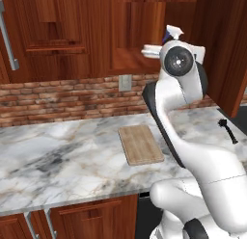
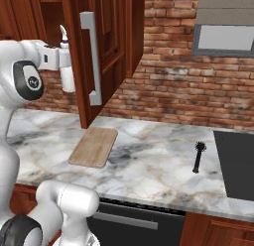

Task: Grab the spray bottle from the cabinet, then place it next to the cutting board for sanitizing. Then grab the dish brush from the countertop next to the sink and place it next to the cutting board.

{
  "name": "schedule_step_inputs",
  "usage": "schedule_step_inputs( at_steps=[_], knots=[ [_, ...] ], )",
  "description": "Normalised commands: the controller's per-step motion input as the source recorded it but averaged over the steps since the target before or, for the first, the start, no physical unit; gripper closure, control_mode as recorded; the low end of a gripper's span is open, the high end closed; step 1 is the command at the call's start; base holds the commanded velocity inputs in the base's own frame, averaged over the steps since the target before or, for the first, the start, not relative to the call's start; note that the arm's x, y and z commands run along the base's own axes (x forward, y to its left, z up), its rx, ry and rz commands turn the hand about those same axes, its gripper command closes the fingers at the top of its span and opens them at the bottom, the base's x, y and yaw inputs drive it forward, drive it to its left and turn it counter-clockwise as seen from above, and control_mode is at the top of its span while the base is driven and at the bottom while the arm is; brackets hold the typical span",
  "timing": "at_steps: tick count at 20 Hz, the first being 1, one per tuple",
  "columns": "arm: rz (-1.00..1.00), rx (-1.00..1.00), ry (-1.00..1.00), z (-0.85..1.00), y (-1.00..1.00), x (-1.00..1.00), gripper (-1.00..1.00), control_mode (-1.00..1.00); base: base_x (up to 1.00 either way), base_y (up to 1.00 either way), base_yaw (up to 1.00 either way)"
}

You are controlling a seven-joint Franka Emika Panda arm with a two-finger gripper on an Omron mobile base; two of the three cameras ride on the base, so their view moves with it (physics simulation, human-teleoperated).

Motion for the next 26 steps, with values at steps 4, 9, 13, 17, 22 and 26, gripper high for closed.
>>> schedule_step_inputs(
  at_steps=[4, 9, 13, 17, 22, 26],
  knots=[
    [0.00, 0.00, 0.00, -0.39, 0.65, -1.00, 1.00, -1.00, 0.00, 0.00, 0.00],
    [0.00, 0.00, -0.03, -0.48, 0.60, -0.94, 1.00, -1.00, 0.00, 0.00, 0.00],
    [0.00, 0.00, -0.06, -0.49, 0.61, -0.35, 1.00, -1.00, 0.00, 0.00, 0.00],
    [0.00, 0.00, -0.16, -0.46, 0.46, 0.00, 1.00, -1.00, 0.00, 0.00, 0.00],
    [0.00, 0.02, -0.02, -0.43, 0.27, 0.04, 1.00, -1.00, 0.00, 0.00, 0.00],
    [0.00, 0.01, -0.05, -0.46, 0.31, 0.11, 1.00, -1.00, 0.00, 0.00, 0.00]
  ],
)
